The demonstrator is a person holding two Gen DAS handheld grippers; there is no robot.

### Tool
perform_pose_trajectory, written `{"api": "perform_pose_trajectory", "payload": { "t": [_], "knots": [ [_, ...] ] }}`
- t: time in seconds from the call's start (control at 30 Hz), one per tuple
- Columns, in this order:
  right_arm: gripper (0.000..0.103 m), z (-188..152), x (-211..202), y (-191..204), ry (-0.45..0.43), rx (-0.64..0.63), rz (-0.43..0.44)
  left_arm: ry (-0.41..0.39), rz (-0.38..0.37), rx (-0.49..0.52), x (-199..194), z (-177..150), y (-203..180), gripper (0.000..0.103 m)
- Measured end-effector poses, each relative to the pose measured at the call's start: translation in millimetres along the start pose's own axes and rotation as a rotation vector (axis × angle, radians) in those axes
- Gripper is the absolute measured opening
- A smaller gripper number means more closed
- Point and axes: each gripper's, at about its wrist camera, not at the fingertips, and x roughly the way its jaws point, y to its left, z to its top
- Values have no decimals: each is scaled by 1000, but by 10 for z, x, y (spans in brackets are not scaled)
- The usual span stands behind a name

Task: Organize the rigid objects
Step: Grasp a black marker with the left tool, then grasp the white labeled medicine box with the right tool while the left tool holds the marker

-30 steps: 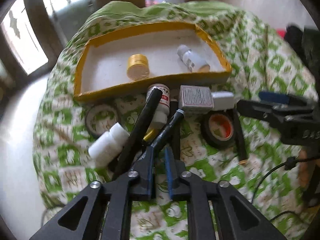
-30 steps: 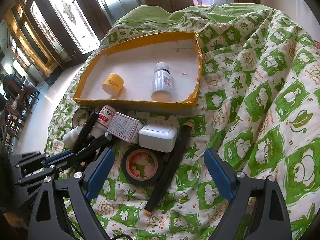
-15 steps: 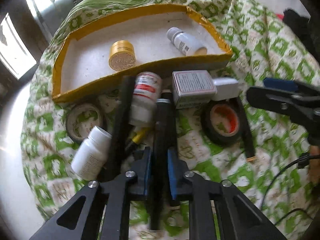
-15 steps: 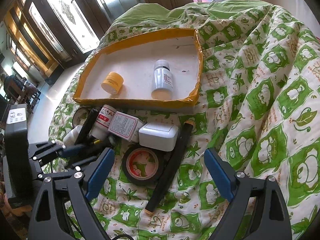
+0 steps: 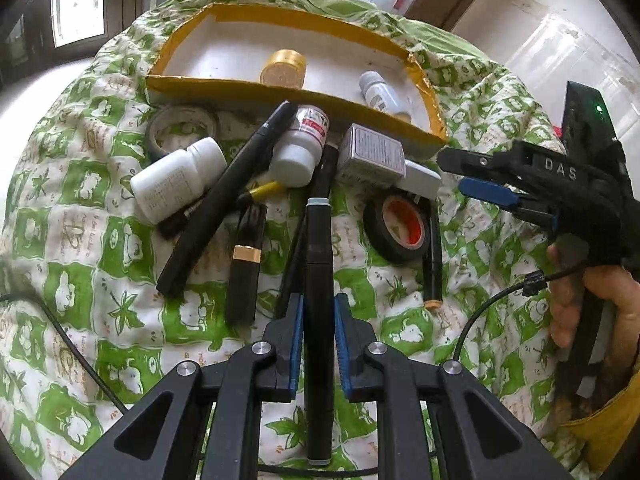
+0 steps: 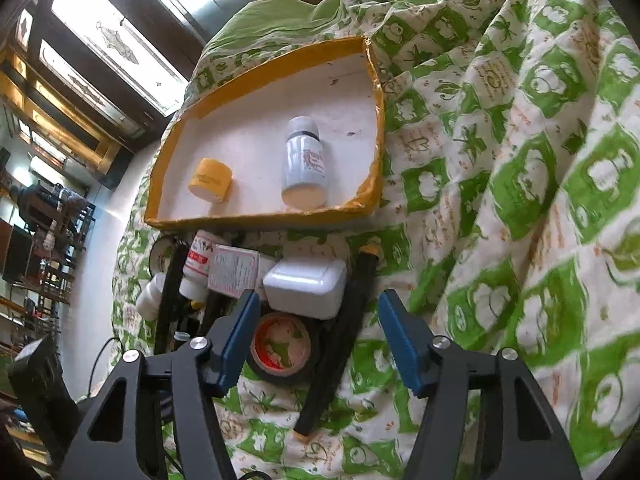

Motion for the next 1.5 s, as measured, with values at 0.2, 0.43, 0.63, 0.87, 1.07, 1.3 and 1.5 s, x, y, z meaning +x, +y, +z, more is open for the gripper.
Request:
{"api": "perform_pose_trajectory", "payload": {
  "t": [0.2,0.43,0.63,0.87,1.07,1.3,1.5],
  "knots": [
    [71,94,142,321,32,-83,81,6,5,-3,35,12,39,14],
    [80,24,407,786,32,-349,-53,28,15,-8,111,28,33,14],
    [82,-34,565,861,43,-471,-136,30,18,-16,126,46,35,14],
    [50,-32,526,862,23,-492,-135,31,20,-19,123,42,54,14],
    [50,-93,192,749,29,-342,47,35,28,-13,121,26,56,14],
    [50,-352,147,838,73,-341,85,11,41,-2,91,19,13,14],
    [50,-364,170,830,54,-349,52,-31,27,-14,13,23,40,14]
  ]
}}
